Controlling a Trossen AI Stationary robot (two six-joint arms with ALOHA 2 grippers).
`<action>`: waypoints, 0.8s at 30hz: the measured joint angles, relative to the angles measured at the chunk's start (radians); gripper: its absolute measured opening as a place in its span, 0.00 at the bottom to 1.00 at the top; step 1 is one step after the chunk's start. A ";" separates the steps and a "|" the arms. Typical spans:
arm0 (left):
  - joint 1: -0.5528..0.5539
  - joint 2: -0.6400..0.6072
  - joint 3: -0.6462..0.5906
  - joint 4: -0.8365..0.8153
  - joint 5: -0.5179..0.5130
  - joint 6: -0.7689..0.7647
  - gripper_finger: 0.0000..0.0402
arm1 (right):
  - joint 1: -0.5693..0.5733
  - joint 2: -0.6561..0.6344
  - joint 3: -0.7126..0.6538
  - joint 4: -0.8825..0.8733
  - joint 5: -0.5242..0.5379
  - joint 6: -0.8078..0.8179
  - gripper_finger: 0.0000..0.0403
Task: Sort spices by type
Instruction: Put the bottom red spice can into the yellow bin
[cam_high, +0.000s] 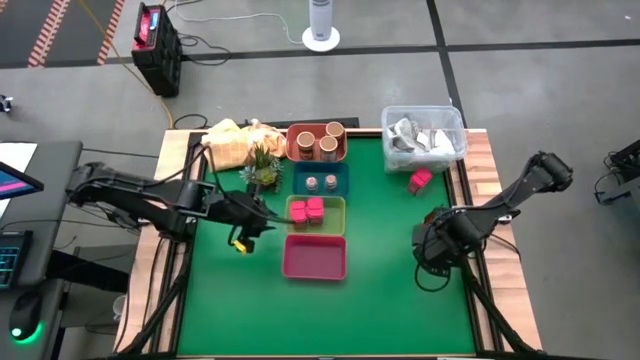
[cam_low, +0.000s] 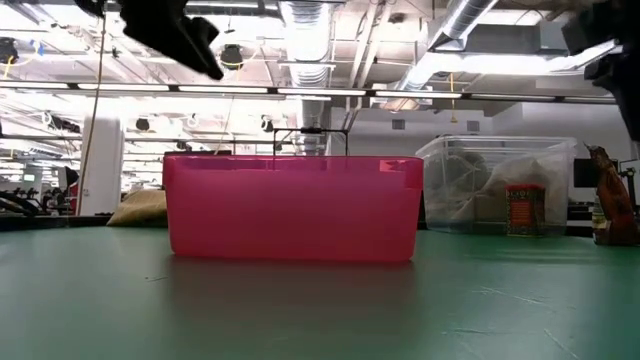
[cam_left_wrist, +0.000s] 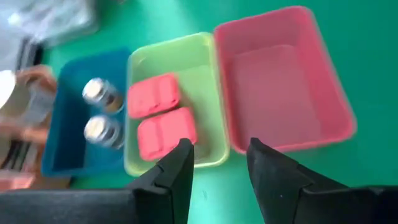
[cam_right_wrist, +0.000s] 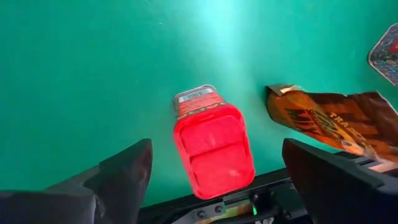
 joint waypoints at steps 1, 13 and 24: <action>0.007 -0.014 -0.026 0.021 -0.015 -0.031 0.35 | -0.007 0.008 -0.009 0.004 -0.003 -0.006 0.96; 0.026 -0.052 -0.155 0.083 -0.036 -0.113 0.56 | -0.070 0.124 -0.098 0.078 -0.098 -0.112 0.93; 0.027 -0.142 -0.156 0.088 -0.132 -0.042 0.65 | -0.083 0.254 -0.096 0.090 -0.119 -0.255 0.62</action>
